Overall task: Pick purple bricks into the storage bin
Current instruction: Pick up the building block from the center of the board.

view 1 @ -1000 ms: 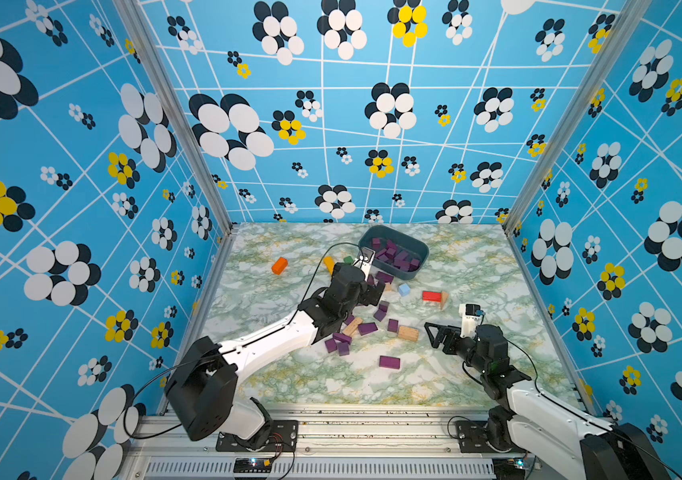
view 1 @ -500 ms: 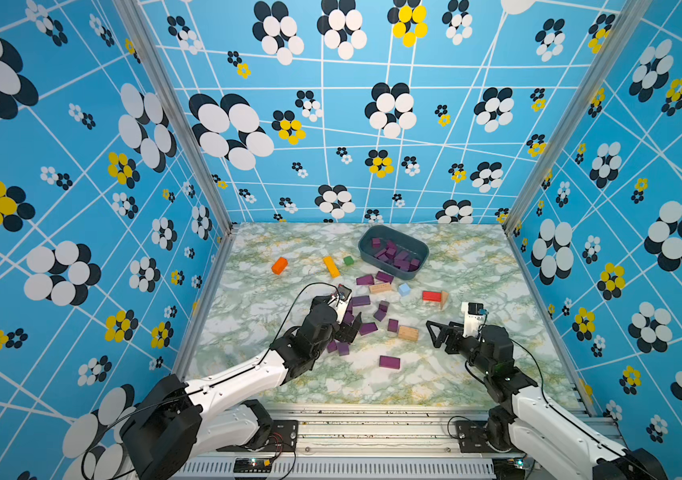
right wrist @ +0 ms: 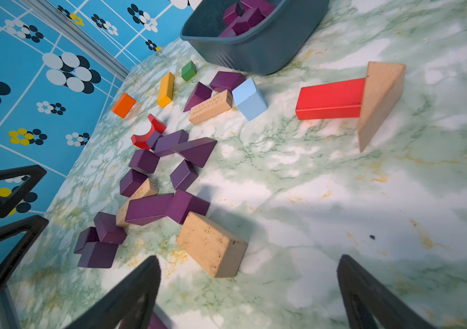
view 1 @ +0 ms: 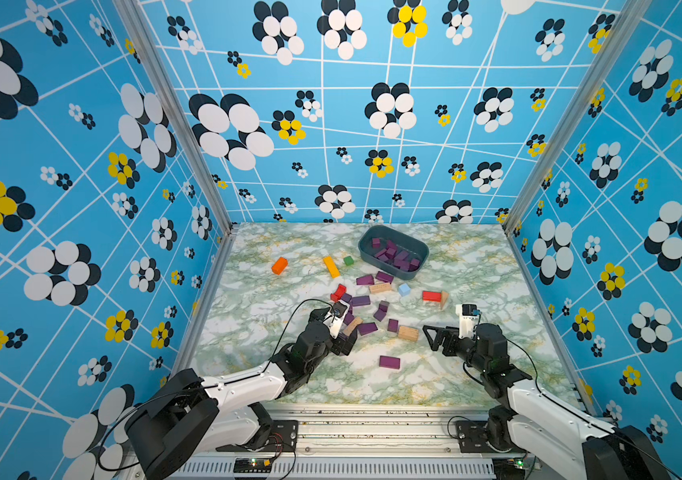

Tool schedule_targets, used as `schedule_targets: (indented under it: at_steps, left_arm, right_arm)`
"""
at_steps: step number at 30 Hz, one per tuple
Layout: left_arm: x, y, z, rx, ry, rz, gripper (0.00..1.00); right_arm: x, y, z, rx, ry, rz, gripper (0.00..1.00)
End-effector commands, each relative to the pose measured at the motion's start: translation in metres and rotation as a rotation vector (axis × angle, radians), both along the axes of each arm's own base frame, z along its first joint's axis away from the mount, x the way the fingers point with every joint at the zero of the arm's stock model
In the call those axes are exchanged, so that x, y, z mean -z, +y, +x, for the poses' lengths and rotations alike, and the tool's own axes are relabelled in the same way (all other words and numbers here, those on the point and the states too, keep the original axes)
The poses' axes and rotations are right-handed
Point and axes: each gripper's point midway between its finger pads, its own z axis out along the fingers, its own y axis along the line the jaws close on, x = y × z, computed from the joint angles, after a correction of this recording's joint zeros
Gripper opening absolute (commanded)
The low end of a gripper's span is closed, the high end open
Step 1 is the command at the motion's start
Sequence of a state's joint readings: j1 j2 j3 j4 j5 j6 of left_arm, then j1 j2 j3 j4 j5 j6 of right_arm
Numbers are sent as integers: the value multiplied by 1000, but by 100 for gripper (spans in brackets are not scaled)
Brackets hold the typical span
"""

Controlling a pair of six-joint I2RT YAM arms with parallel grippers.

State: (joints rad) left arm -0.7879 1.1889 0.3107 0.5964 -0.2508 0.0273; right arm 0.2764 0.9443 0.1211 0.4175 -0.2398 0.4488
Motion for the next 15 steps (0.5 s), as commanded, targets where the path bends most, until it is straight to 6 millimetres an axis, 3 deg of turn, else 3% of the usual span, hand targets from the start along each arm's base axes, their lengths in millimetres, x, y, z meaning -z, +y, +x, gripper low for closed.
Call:
schedule_targets:
  at_steps: [1,11,15]
  left_arm:
    - [-24,-2,-1,4,-74,-93,100]
    - [-15,-7,0,23,-71,-63,99]
    - [-14,-8,1,14,-59,-65,99]
  right_arm:
    - [-17,6,9,-22,-42,14,99]
    - [-7,15,13,-58,5,17,99]
    - [-5,27,17,-117,19,-21,92]
